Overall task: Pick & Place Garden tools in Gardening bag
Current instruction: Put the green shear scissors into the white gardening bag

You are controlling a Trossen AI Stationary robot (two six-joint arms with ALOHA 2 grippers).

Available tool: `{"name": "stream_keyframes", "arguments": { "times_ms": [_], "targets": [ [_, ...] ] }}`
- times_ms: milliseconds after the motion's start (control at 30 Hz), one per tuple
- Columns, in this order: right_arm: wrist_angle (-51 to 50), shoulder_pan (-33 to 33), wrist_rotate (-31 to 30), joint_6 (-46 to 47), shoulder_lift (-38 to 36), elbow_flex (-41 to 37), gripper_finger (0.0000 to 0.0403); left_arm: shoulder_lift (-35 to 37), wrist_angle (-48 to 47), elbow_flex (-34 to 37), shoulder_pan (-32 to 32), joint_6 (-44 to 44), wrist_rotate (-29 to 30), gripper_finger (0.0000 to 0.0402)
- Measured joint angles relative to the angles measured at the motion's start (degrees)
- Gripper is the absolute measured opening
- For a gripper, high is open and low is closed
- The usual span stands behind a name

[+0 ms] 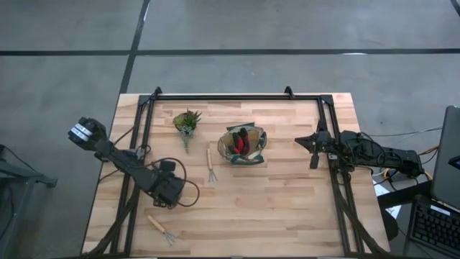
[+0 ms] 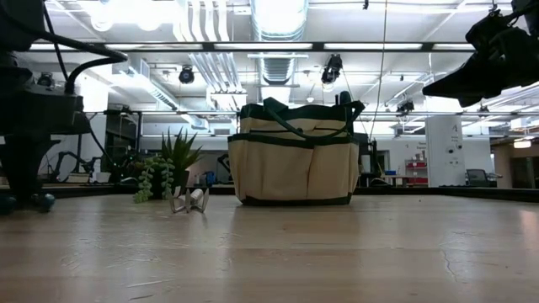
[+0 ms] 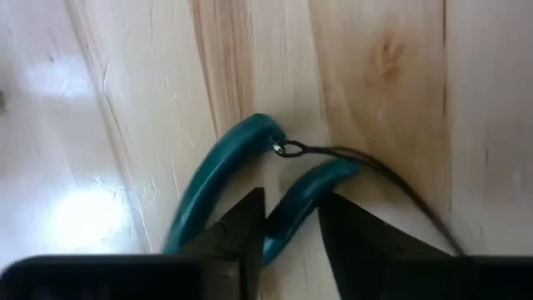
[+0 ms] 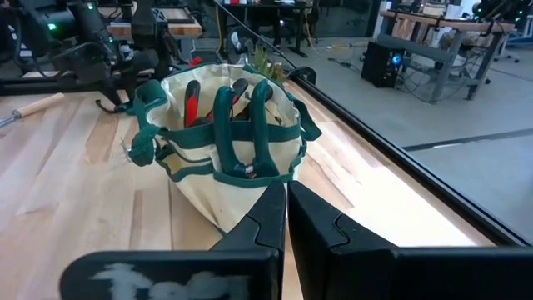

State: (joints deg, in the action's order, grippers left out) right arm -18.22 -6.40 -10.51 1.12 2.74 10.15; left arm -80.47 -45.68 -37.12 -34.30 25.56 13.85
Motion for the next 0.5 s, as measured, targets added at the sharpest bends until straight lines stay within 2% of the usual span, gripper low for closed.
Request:
{"name": "stream_keyframes", "arguments": {
  "times_ms": [233, 500],
  "targets": [
    [0.01, 0.00, -0.01, 0.01, -0.01, 0.00, 0.0008, -0.04, 2.36, 0.83, 0.02, 0.42, 0.43, 0.0046],
    [0.01, 0.01, -0.01, -0.06, -0.02, 0.00, 0.0008, 0.05, 3.87, 0.60, 0.06, 5.08, 4.11, 0.0050]
  ]
}}
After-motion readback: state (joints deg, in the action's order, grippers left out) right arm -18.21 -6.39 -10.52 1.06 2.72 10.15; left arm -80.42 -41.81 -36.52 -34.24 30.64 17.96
